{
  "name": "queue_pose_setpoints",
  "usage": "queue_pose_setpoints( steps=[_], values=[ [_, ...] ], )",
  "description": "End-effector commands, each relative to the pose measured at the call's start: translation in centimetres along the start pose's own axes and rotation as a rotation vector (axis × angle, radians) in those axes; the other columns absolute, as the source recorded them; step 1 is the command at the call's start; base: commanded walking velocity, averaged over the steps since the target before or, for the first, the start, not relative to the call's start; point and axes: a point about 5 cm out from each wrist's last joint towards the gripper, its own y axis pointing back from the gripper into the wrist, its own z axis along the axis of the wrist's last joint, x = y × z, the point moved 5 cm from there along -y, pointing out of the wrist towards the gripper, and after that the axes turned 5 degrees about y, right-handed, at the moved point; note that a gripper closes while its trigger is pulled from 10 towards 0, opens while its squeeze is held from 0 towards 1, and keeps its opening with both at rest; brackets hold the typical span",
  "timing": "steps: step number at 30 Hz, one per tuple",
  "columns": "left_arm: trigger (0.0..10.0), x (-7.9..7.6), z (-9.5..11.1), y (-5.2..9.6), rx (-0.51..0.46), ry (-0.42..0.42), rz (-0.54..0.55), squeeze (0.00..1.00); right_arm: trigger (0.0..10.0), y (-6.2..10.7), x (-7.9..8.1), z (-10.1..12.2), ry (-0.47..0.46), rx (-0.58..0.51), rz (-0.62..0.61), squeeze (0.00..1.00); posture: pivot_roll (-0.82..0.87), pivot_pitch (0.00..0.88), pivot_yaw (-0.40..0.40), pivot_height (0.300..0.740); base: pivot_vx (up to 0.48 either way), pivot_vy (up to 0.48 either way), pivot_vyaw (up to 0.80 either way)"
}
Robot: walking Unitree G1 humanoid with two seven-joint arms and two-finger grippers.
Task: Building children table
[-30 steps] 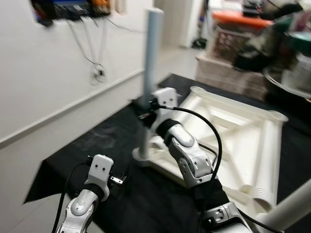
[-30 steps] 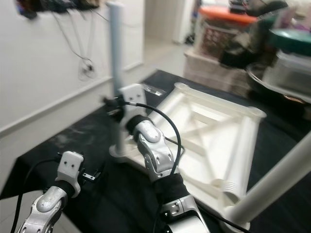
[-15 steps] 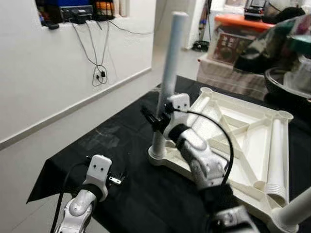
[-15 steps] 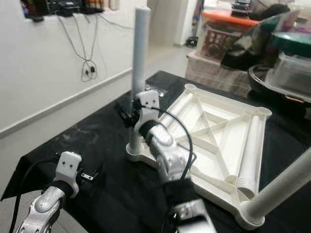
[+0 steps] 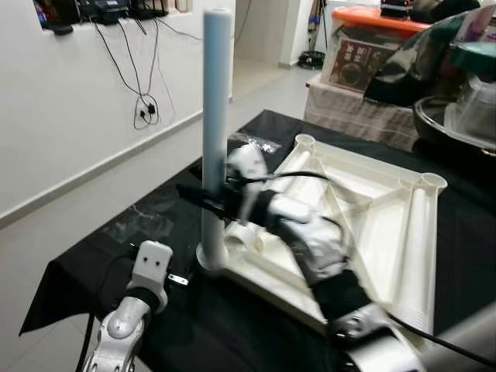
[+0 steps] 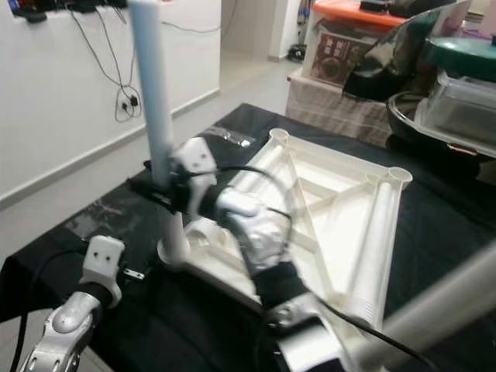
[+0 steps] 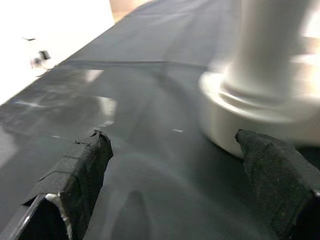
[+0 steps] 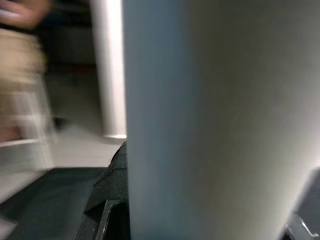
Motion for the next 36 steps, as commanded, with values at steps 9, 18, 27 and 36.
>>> queue_pose_setpoints(
  steps=[9,18,27,36],
  values=[
    [10.0,-0.5,0.1,-0.4,-0.007,0.014,-0.027,0.00,10.0,8.1,-10.2,-6.7,-0.067,0.259,-0.771,0.00,0.03,0.000,-0.068,0.740,0.000,0.000,0.00],
    [10.0,-1.2,0.0,-0.6,-0.005,0.016,-0.058,0.00,10.0,2.5,-4.8,0.1,-0.044,-0.035,-0.234,0.00,0.01,0.000,-0.047,0.740,0.000,0.000,0.00],
    [10.0,-1.2,0.4,-0.8,-0.015,0.011,-0.069,0.00,0.0,3.5,4.0,1.8,0.037,-0.154,0.578,0.00,0.04,0.000,-0.066,0.740,0.000,0.000,0.00],
    [10.0,-0.6,-0.1,0.1,0.004,-0.002,-0.058,0.00,0.0,4.7,-8.1,-6.3,-0.062,0.235,-0.623,0.00,0.06,0.000,-0.060,0.740,0.000,0.000,0.00]
  ],
)
